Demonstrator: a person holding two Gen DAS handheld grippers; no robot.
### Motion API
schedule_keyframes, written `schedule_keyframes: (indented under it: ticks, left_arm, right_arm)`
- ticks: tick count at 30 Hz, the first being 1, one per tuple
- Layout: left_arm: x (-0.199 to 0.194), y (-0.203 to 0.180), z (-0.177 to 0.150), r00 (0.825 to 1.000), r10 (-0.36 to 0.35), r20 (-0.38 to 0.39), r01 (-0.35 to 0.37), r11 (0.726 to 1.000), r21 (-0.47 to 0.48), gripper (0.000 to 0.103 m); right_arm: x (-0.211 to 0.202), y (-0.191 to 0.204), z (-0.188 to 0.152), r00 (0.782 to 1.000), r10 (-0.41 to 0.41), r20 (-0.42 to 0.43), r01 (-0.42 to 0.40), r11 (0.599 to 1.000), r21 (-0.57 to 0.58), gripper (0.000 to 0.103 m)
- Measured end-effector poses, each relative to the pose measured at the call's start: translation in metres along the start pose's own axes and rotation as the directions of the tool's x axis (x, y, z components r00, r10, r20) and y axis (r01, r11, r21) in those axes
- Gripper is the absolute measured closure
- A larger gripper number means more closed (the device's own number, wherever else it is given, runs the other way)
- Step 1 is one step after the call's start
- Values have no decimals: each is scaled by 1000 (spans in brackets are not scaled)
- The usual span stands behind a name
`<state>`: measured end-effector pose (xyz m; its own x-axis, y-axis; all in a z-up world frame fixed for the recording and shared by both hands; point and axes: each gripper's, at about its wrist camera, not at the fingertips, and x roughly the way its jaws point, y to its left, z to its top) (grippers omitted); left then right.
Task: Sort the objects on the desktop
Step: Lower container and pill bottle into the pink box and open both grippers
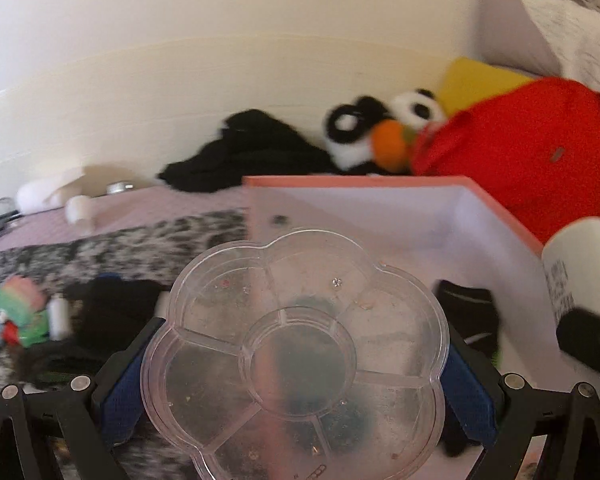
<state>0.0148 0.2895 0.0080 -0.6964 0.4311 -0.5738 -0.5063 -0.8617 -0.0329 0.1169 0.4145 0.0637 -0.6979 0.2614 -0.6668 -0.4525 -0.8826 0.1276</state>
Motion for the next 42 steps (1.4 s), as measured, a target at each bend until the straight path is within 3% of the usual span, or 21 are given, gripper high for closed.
schedule_keyframes:
  ticks: [8, 13, 36, 38, 39, 40, 42]
  left_arm:
    - [9, -48, -10, 998, -43, -38, 46, 995, 92, 2]
    - [19, -49, -16, 993, -74, -90, 79, 995, 55, 2]
    - [28, -41, -16, 989, -76, -127, 77, 997, -2, 2]
    - [29, -41, -16, 989, -56, -137, 57, 998, 5, 1]
    - [31, -42, -17, 989, -42, -143, 44, 999, 12, 1]
    - [31, -42, -17, 989, -31, -143, 33, 999, 15, 1]
    - [28, -42, -17, 992, -21, -126, 23, 1000, 16, 1]
  right_arm:
    - [-4, -51, -4, 995, -102, 19, 100, 991, 91, 56]
    - [9, -67, -11, 994, -113, 1, 112, 985, 135, 56]
    - [18, -49, -17, 993, -120, -10, 120, 988, 101, 54]
    - [16, -48, -16, 993, -120, -5, 120, 987, 110, 38]
    - [15, -49, -16, 993, -118, 0, 117, 985, 124, 19]
    - [12, -50, -16, 994, -113, 9, 111, 984, 141, 10]
    - [8, -51, -15, 995, -99, 27, 93, 982, 163, 10]
